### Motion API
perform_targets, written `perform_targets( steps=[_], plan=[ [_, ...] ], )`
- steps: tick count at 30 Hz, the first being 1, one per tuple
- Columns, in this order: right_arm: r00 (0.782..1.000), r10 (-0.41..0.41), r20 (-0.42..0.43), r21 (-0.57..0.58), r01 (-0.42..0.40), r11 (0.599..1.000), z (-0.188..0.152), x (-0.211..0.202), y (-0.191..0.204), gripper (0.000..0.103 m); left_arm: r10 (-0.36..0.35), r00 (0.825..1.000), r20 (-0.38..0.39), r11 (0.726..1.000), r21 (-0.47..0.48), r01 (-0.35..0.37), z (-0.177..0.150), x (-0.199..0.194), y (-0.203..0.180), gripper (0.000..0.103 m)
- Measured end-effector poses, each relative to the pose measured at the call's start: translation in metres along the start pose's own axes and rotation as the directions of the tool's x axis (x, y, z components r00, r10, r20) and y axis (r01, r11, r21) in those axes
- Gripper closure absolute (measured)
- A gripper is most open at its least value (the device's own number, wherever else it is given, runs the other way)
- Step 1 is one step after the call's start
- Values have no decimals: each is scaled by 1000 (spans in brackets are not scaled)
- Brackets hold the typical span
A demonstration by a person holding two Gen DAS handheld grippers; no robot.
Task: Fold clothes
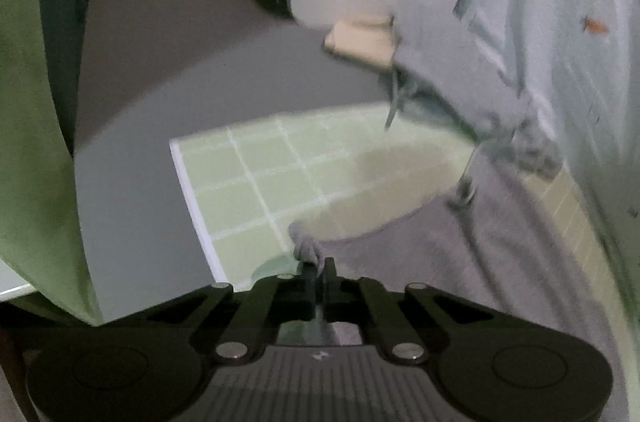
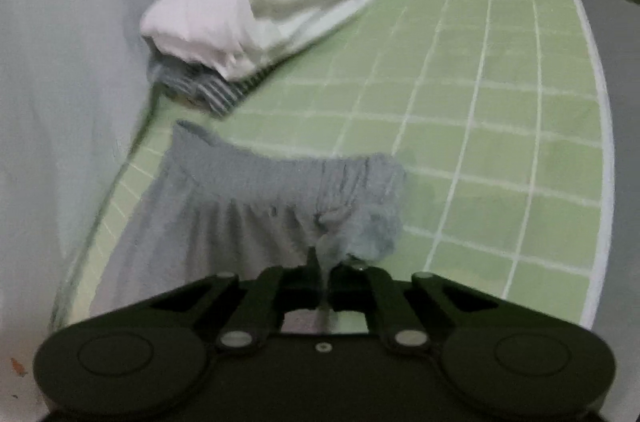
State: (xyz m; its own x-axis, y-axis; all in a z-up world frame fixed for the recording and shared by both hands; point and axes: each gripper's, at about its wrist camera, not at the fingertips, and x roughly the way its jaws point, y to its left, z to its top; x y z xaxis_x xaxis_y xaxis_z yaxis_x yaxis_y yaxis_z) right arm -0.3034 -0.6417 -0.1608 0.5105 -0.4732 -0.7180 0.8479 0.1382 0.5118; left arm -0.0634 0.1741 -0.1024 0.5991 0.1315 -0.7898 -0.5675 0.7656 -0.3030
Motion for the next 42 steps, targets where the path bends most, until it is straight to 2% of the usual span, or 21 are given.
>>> perform_targets(
  steps=[2,7,11,15,19,23,30,32,35,40,41,42],
  plan=[
    [999,23,23,-15,-23,1000,6,-16,0,101,-2,1000,19,1000,-19,2,9,-17,-1,101],
    [992,111,66,32,-114,993,24,-66,-1,101,-28,995,93,998,-60,34,31,-70,-5,101],
    [977,177,121,29,-182,983,40,-101,5,101,-47,981,187,996,-72,62,47,-108,-12,101],
    [961,229,153,29,-236,971,57,-115,10,101,-72,968,240,994,-66,90,57,-126,-24,101],
    [977,167,130,19,-171,985,56,-98,6,101,-49,974,221,995,-75,67,49,-114,-33,101],
    [980,167,113,87,-177,980,52,-90,-3,101,-26,980,199,994,-96,46,47,-106,-40,101],
    [981,156,114,-17,-155,988,68,-79,32,101,5,973,230,1000,-11,-2,65,-85,-90,101],
    [983,153,101,-64,-147,987,77,-65,56,101,0,969,247,998,65,-17,75,-73,-123,101],
    [987,144,71,-141,-133,981,93,-34,98,101,-43,970,239,993,121,14,92,-43,-179,101],
    [992,126,15,-212,-120,970,115,58,184,99,-73,975,208,970,241,21,106,45,-291,99],
    [994,113,9,-227,-108,968,117,81,201,91,-74,977,198,966,259,21,107,60,-308,92],
    [995,100,1,-243,-97,965,116,102,216,80,-63,982,178,965,262,14,101,65,-308,79]
  ],
)
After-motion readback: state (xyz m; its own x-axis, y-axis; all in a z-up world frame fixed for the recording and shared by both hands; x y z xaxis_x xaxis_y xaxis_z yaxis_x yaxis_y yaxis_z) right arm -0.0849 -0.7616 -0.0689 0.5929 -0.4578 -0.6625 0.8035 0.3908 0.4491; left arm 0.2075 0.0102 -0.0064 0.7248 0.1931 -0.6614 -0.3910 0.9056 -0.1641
